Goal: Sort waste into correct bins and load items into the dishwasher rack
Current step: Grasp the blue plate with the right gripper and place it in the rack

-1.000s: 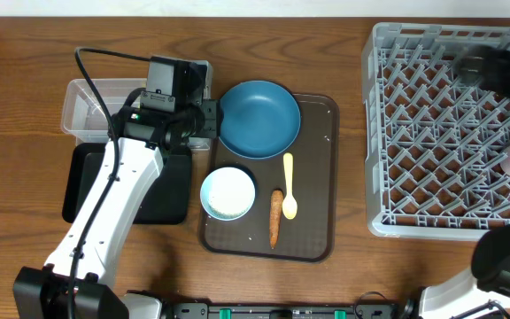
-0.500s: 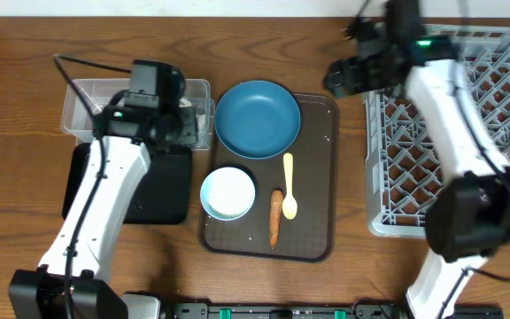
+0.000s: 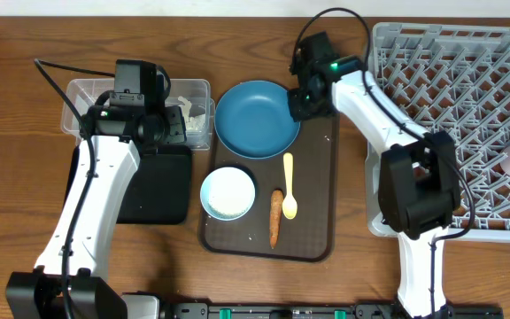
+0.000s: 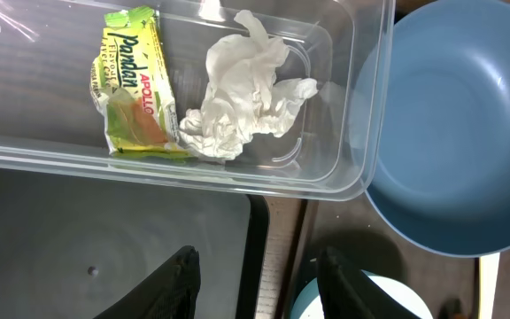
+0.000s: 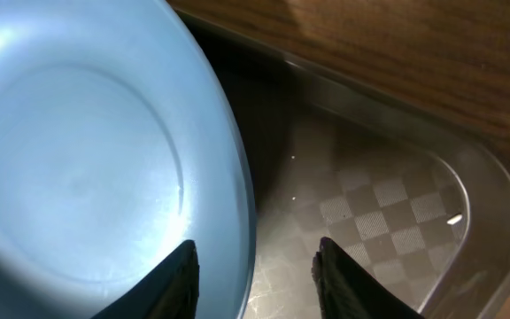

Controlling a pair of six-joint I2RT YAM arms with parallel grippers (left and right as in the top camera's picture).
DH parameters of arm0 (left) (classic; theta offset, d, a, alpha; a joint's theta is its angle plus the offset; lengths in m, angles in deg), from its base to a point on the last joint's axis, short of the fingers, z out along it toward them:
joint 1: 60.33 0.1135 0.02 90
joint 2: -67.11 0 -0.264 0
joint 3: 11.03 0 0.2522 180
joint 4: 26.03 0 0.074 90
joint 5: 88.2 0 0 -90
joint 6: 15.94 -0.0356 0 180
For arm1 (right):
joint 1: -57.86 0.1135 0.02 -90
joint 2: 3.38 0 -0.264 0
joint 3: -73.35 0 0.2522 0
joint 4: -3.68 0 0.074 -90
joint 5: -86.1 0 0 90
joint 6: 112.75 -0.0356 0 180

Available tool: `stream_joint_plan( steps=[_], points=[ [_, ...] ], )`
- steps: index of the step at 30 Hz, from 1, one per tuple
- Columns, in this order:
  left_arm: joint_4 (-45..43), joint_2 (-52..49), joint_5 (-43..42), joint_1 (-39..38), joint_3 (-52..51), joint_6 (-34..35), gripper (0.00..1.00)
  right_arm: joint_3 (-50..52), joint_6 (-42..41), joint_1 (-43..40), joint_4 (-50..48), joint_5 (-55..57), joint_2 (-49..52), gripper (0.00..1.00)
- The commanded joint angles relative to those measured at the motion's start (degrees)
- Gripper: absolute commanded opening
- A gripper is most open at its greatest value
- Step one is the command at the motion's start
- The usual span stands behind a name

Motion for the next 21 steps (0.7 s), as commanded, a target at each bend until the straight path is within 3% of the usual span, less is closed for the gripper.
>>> stream_joint_plan(
  steps=[1,6,12,17,21],
  points=[
    [0.24,0.55,0.48,0.20,0.42,0.28,0.45,-0.13,-2.91,1.01,-0.26,6.82,0.98,0.37],
    [0.46,0.55,0.46,0.20,0.42,0.28,0.45,-0.11,-5.68,1.11,-0.07,8.15,2.29,0.20],
    [0.63,0.55,0.48,0.20,0.42,0.28,0.45,-0.09,-5.73,1.25,0.20,6.47,3.96,0.19],
    [0.63,0.55,0.48,0.20,0.42,0.28,0.45,-0.31,-5.70,1.07,0.37,6.67,3.89,0.02],
    [0.66,0.52,0.48,0.20,0.42,0.28,0.46,-1.55,-5.29,-0.46,1.64,6.69,2.71,0.01]
  ],
)
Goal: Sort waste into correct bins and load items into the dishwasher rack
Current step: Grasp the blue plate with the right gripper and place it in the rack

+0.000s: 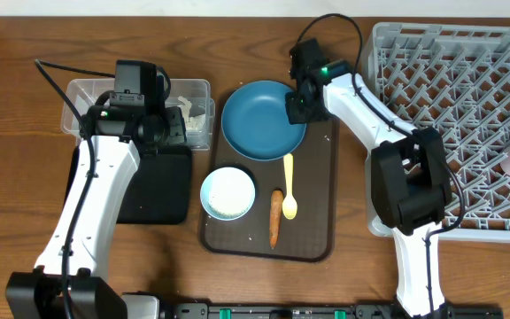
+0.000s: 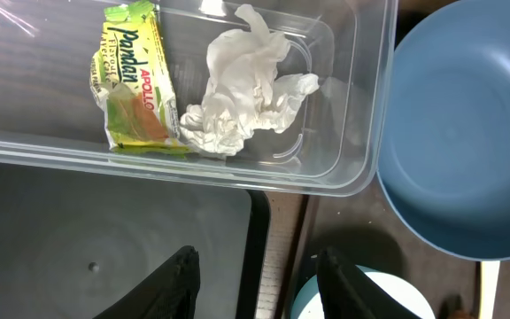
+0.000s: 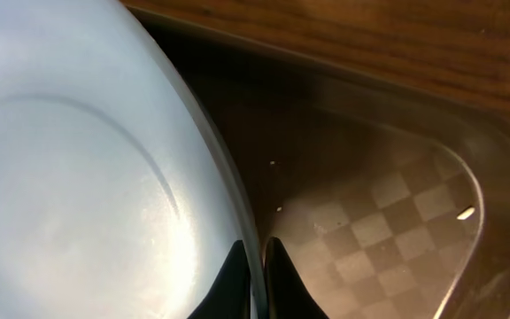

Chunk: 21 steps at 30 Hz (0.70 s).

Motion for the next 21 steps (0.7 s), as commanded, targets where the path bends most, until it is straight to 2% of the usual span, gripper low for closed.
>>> stream_joint_plan(
  steps=[1,7,10,14,21],
  points=[
    [0.15,0.55,0.48,0.20,0.42,0.28,0.46,-1.09,0.83,-1.53,1.42,3.26,-0.83,0.01],
    [0.13,0.55,0.46,0.20,0.42,0.28,0.45,-4.85,6.71,-5.33,3.74,3.80,-7.28,0.01],
    [0.13,0.55,0.48,0.20,0.42,0.26,0.46,-5.95,8.52,-7.48,3.93,8.17,-11.74,0.01],
    [0.13,0.55,0.48,0.20,0.42,0.26,0.46,-6.03,14.38,-11.32,2.08,20.11,-18.64,0.01],
    [-0.09,0.52,0.48,0.20,0.42,0.28,0.46,-6.03,31.78,-18.43,-8.96,45.05,-24.61,0.01]
  ],
)
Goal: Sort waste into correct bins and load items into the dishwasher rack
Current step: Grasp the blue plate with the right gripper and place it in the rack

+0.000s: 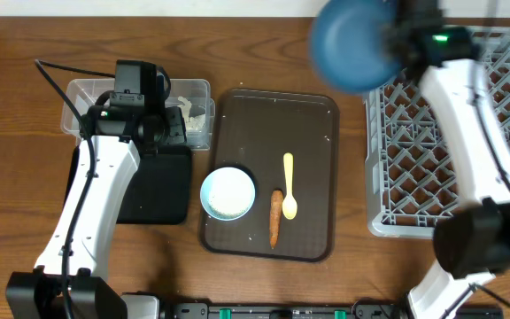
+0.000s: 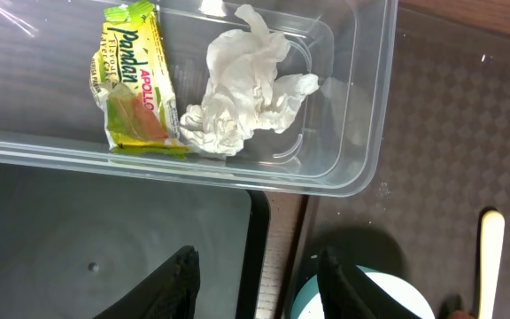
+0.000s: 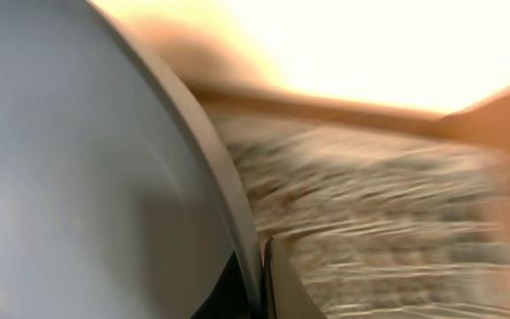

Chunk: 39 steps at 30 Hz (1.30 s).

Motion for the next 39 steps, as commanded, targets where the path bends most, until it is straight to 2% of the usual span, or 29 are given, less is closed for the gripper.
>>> stream_joint_plan(
  steps=[1,5,14,27,32,39],
  points=[
    [-0.07,0.55,0.46,0.20,0.42,0.28,0.46,-0.79,13.03,-3.65,-5.35,19.19,-1.05,0.01],
    [-0.04,0.52,0.46,0.20,0.42,0.26,0.46,-0.76,21.44,-9.01,-12.83,22.84,-0.37,0.01],
    [-0.02,0.52,0.46,0.20,0.42,0.28,0.46,-0.76,30.67,-18.36,-22.71,27.15,2.01,0.01],
    [-0.02,0.52,0.44,0.20,0.42,0.28,0.46,-0.76,37.07,-27.34,-26.21,27.39,9.81,0.01],
    [-0.07,0.52,0.44,0.20,0.42,0.79,0.46,-0.76,40.04,-28.15,-29.86,27.56,12.22,0.01],
    [-0.68,0.55,0.44,0.20,0.42,1.60,0.46,-0.76,39.12,-27.87,-28.00,27.56,15.69,0.01]
  ],
)
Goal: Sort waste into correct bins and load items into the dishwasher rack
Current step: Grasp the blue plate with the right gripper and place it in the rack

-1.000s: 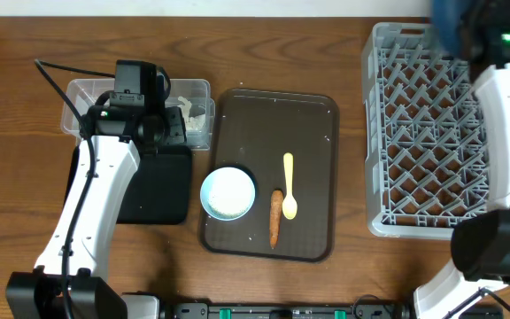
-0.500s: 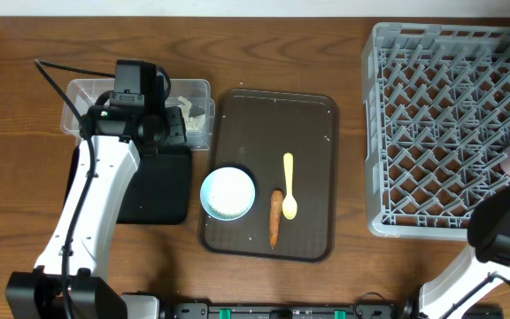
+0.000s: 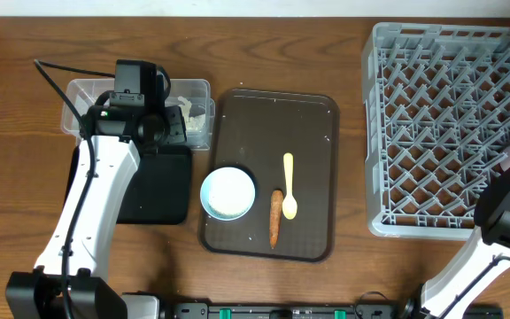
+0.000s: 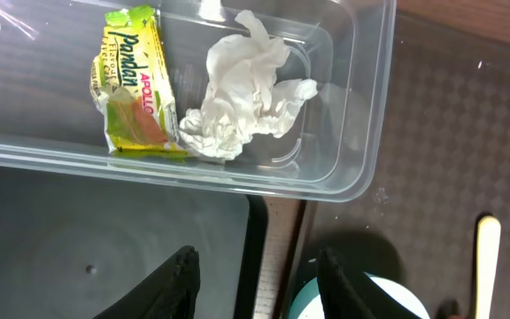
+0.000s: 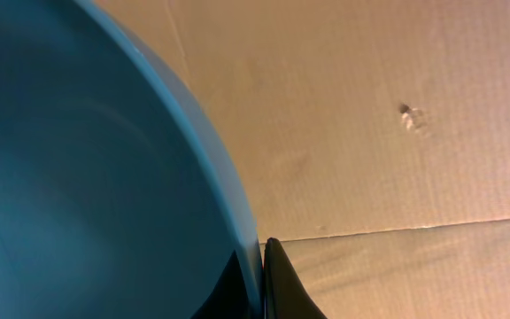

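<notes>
A blue plate (image 5: 87, 168) fills the left of the right wrist view, with my right gripper (image 5: 259, 257) shut on its rim; plain cardboard lies behind it. Plate and right gripper are out of the overhead view, where only a part of the right arm (image 3: 507, 190) shows beside the grey dishwasher rack (image 3: 441, 115). On the brown tray (image 3: 273, 124) lie a small white bowl (image 3: 228, 193), a yellow spoon (image 3: 289, 184) and a carrot (image 3: 275, 217). My left gripper (image 4: 259, 266) hangs open and empty over the edge of the black bin (image 4: 104, 239).
A clear bin (image 4: 361, 133) at the back left holds a green wrapper (image 4: 131, 84) and a crumpled tissue (image 4: 242, 89). The black bin (image 3: 153, 190) sits just in front of it, left of the tray. The rack fills the right side of the table.
The right gripper with the blue plate has gone from above the rack's back left corner to out of the overhead view; cardboard now shows behind the plate. The left arm has not moved.
The right gripper stood open around the rim of the blue plate on the tray. Then it was shut on the rim. Then the plate was high over the rack's left edge, and now it is off past the table's right side. The left gripper stayed open.
</notes>
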Controlling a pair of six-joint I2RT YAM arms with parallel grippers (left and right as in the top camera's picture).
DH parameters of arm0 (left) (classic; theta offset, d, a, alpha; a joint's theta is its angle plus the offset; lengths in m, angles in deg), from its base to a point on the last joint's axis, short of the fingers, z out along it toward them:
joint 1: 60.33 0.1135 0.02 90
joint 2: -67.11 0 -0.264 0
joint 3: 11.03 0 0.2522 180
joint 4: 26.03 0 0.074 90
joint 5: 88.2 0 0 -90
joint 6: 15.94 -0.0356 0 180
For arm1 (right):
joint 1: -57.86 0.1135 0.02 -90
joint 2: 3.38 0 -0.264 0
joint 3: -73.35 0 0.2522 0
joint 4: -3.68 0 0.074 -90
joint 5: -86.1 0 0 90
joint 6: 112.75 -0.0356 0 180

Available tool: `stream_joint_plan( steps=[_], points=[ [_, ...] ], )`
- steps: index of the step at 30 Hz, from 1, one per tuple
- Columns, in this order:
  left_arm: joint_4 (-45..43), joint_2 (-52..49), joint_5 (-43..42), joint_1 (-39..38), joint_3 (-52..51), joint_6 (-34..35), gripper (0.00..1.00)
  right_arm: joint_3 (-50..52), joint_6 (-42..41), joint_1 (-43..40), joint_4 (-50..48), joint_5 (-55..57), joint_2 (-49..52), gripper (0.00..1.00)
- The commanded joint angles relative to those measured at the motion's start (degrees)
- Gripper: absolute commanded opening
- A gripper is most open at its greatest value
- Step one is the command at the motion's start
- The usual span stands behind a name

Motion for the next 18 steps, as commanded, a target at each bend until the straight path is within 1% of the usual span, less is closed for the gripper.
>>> stream_joint_plan(
  steps=[1,7,11,12,13,14,16,18],
  points=[
    [-0.17,0.55,0.44,0.20,0.42,0.87,0.45,-0.37,-1.01,0.46,1.33,1.27,2.62,0.01],
    [-0.31,0.55,0.44,0.20,0.42,0.87,0.46,-0.33,-10.14,1.55,7.21,0.44,3.17,0.01],
    [-0.31,0.55,0.44,0.20,0.42,0.87,0.45,-0.33,-13.20,2.51,10.45,-0.02,3.17,0.02],
    [-0.28,0.55,0.44,0.20,0.42,0.87,0.46,-0.33,-13.27,2.86,11.34,-0.02,3.17,0.04],
    [-0.28,0.52,0.44,0.20,0.42,0.87,0.46,-0.33,-13.35,3.34,12.44,-0.02,3.17,0.10],
    [-0.28,0.55,0.44,0.20,0.42,0.87,0.46,-0.33,-13.35,3.91,13.62,-0.02,3.17,0.22],
    [-0.28,0.55,0.44,0.20,0.42,0.87,0.46,-0.33,-14.16,5.01,16.04,-0.04,3.17,0.39],
    [-0.26,0.55,0.44,0.20,0.42,0.87,0.46,-0.33,-15.50,6.05,17.92,-0.04,3.17,0.48]
  ],
)
